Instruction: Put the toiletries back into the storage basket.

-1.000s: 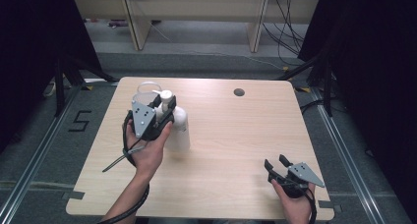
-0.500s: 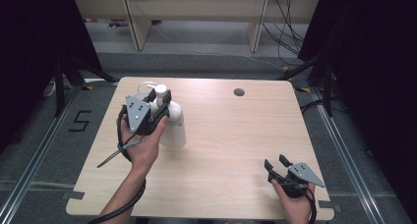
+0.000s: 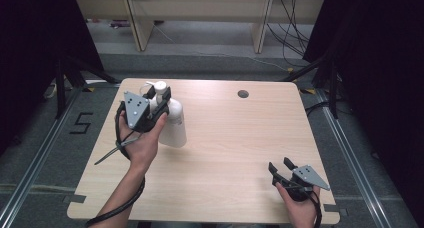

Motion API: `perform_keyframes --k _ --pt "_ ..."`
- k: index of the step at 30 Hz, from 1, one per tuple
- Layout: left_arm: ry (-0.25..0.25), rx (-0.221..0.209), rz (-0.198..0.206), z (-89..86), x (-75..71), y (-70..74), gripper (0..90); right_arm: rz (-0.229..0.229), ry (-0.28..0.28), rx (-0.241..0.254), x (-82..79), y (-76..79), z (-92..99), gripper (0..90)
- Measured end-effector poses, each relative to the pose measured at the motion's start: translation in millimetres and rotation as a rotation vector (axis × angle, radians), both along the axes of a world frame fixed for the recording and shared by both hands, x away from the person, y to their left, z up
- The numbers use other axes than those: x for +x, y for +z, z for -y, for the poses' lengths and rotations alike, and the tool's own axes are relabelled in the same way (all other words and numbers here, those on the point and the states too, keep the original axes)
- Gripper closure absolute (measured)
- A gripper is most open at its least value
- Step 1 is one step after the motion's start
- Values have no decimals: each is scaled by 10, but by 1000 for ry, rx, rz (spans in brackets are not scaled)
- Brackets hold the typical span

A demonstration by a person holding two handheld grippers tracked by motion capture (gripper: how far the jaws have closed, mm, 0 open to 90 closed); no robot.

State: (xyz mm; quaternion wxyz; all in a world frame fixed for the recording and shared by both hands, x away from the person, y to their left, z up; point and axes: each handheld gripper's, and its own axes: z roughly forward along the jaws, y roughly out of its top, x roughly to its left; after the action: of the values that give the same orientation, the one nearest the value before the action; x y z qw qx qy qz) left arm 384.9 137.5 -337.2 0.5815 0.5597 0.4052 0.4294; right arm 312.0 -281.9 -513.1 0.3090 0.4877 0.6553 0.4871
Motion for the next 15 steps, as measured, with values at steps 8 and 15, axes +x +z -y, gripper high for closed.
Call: perform_keyframes --k 8,15 --pt "9 7 -4 -53 56 60 596 1 0 -2 1 0 -1 385" --pt "16 4 -6 -92 105 103 596 -8 -9 26 -5 -8 -31 385"
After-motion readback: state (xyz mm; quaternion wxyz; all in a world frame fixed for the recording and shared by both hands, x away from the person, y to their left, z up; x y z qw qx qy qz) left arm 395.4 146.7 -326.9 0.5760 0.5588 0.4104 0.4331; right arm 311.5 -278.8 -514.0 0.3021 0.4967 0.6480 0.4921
